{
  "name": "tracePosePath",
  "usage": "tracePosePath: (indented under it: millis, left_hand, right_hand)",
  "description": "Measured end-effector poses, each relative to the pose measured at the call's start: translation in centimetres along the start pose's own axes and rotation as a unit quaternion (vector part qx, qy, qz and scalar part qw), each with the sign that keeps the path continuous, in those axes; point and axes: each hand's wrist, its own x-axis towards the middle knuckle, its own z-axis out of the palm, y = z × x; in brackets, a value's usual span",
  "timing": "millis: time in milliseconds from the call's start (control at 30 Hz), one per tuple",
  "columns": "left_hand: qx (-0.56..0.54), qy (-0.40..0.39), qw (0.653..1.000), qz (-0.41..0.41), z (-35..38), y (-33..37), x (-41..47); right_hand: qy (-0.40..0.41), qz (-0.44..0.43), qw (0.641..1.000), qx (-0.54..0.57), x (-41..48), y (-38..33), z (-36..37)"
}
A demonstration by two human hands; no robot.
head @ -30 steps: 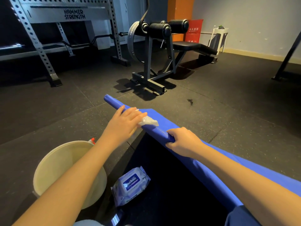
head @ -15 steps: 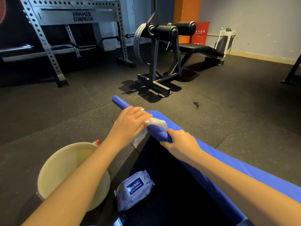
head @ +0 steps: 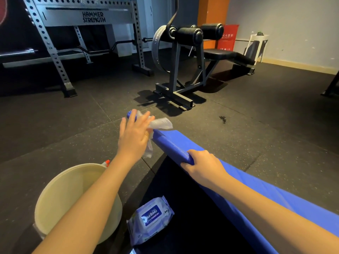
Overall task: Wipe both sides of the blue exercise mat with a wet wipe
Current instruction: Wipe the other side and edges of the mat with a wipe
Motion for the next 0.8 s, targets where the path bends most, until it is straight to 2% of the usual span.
tracePosePath:
  millis: [67,267,400,533,700,800]
  left_hand:
    - [-0.031,0.007,0.997,-0.067,0.3,-0.6,0.6]
    - [-0.095,0.036,0.980,-0.174,0.9,-1.1,1.3]
    - [-0.113,0.038,0.974,-0.191,1.8,-2.2,2.0]
    - [-0.175,0.067,0.948,-0.256,2.1,-3.2,2.6]
    - [-0.220,0.097,0.894,-0.377,2.1,-4.9,2.8]
    - [-0.209,0.104,0.895,-0.381,2.5,-5.8,2.1]
  right_hand:
    - [-0.005,-0.005,1.000,-0.002,0.3,-0.1,0.4]
    - [-0.029,-0.006,1.000,-0.002,1.0,0.0,1.7]
    - [-0.036,0.001,0.999,-0.003,1.5,0.1,2.2]
    - [-0.047,-0.005,0.999,-0.016,2.0,0.0,2.8]
    - [-0.053,-0.014,0.998,-0.037,2.3,-0.1,3.7]
    - [-0.048,-0.022,0.997,-0.049,2.5,0.1,4.4]
